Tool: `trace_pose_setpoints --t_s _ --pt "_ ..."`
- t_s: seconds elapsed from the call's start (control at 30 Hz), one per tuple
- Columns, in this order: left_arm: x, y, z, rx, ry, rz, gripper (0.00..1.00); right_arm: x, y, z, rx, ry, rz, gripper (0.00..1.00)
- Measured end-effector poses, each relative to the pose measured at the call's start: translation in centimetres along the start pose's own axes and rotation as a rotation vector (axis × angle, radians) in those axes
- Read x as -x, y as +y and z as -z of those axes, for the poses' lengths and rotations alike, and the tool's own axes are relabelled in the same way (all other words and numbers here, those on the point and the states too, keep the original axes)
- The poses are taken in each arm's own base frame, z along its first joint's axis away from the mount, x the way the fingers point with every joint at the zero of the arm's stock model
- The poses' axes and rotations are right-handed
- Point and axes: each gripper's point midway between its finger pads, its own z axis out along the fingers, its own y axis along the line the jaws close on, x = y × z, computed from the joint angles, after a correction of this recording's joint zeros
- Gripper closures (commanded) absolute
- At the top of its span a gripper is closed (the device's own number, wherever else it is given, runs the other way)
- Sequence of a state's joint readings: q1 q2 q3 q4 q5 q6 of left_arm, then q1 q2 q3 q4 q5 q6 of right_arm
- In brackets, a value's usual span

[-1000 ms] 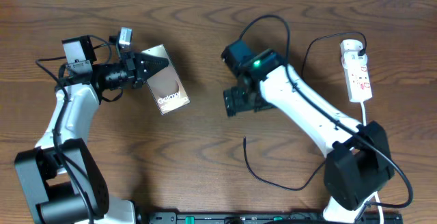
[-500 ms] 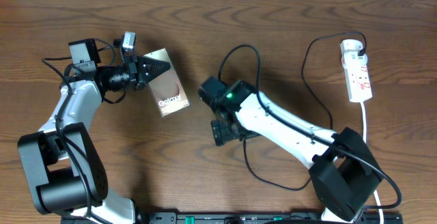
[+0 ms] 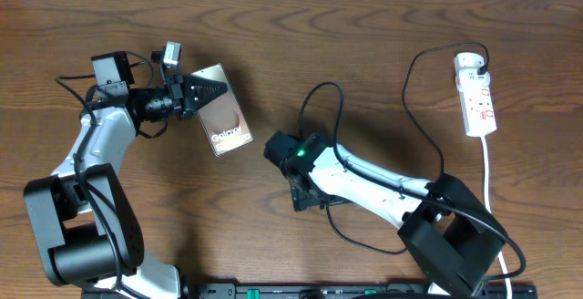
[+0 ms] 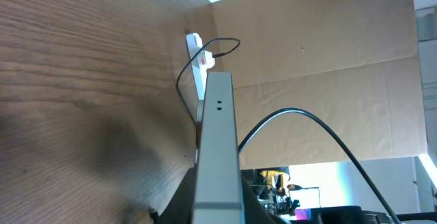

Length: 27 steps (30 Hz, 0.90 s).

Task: Plug charger to phone and switch on socket
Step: 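Lower the right gripper onto the black cable's USB-C plug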

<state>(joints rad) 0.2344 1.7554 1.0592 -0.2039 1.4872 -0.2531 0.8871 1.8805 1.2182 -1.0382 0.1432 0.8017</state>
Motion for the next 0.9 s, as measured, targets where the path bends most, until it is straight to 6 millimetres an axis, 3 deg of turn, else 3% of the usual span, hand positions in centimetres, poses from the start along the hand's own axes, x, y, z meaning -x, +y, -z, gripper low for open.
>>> trace_pose_setpoints --t_s 0.43,0.53,0.67,0.9 --pt "0.1 0.2 0.0 0.01 -0.003 -0.019 0.93 0.6 0.9 -1.1 0.043 -0.04 -0.034 0.25" --pt "0.1 0.2 0.0 0.011 -0.004 -0.019 0.93 0.5 1.6 -1.1 0.081 -0.027 -0.016 0.33" --pt "0.1 0.2 0.0 0.011 -0.004 -0.02 0.93 0.2 2.7 -1.1 0.136 -0.008 -0.008 0.35" --pt "0.1 0.2 0.0 0.011 -0.004 -0.02 0.93 -0.7 2.8 -1.7 0.151 0.028 -0.005 0.43"
